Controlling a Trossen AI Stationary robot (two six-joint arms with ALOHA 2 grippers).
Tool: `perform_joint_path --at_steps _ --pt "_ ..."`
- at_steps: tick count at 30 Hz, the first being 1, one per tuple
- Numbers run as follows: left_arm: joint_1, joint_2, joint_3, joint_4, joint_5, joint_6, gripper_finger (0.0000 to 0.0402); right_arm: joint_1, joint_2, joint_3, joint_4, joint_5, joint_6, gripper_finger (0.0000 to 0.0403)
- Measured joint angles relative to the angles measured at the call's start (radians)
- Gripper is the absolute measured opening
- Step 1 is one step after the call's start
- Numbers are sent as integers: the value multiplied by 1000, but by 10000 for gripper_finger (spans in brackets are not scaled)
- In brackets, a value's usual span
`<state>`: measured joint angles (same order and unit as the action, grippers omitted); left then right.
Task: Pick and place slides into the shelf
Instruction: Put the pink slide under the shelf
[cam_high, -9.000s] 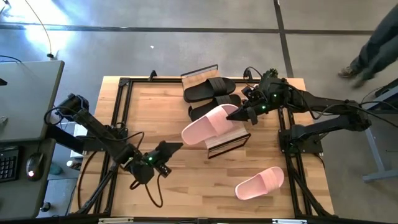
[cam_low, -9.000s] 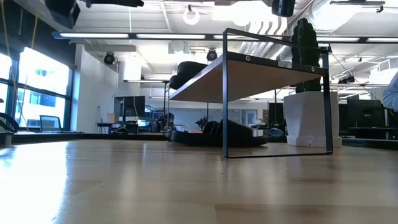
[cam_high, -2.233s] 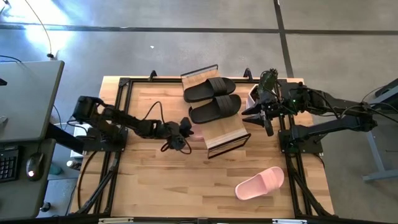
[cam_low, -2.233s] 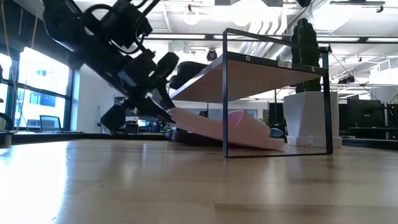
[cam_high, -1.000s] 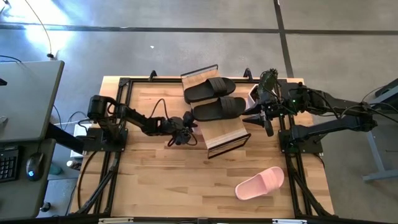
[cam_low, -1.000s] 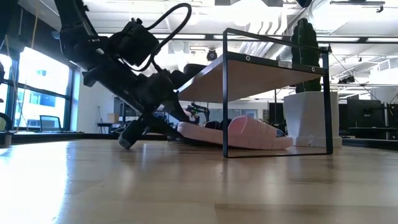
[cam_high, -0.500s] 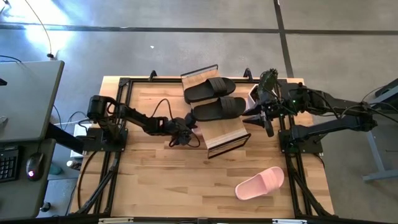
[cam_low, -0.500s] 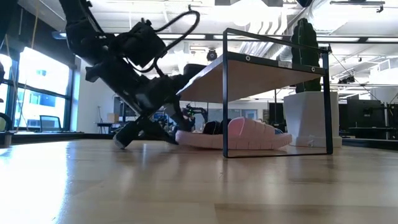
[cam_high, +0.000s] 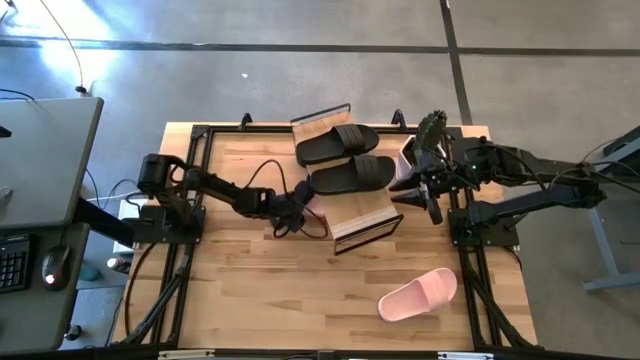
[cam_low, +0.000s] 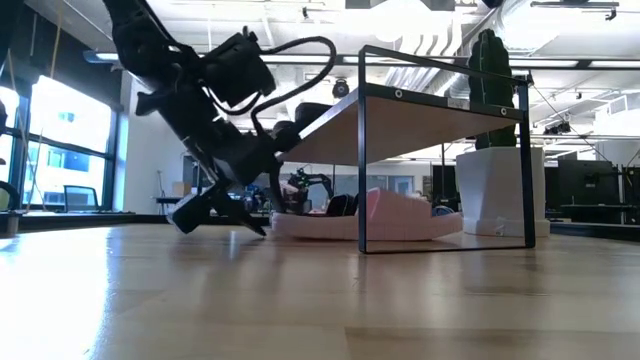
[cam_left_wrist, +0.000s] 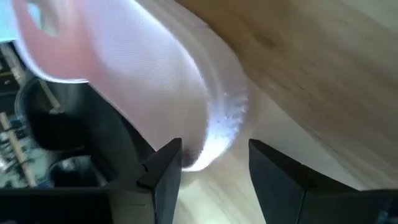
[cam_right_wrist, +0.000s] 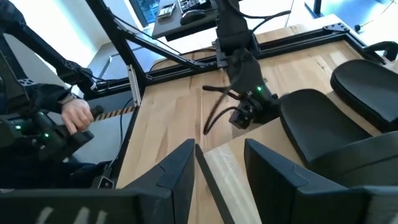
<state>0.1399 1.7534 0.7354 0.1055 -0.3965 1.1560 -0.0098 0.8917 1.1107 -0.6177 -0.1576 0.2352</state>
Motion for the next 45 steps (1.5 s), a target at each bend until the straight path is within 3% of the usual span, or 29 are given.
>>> perform_joint_path --at_steps 14,20,25,32,36,45 --pt "-57 -58 3 -75 -118 -137 170 0 -3 0 -87 44 55 130" --pt "-54 -93 3 -190 -139 -341 169 38 -12 0 -118 80 70 130" --pt "-46 -96 2 -253 -126 -560 139 115 -40 0 -135 173 79 130" --pt "30 -96 3 -284 55 -988 60 214 -72 0 -182 318 138 130" --pt "58 -96 3 -259 160 -1121 11 262 -75 0 -194 378 156 130" --pt "56 -95 3 -161 268 -1224 7 350 -75 0 -195 462 185 130"
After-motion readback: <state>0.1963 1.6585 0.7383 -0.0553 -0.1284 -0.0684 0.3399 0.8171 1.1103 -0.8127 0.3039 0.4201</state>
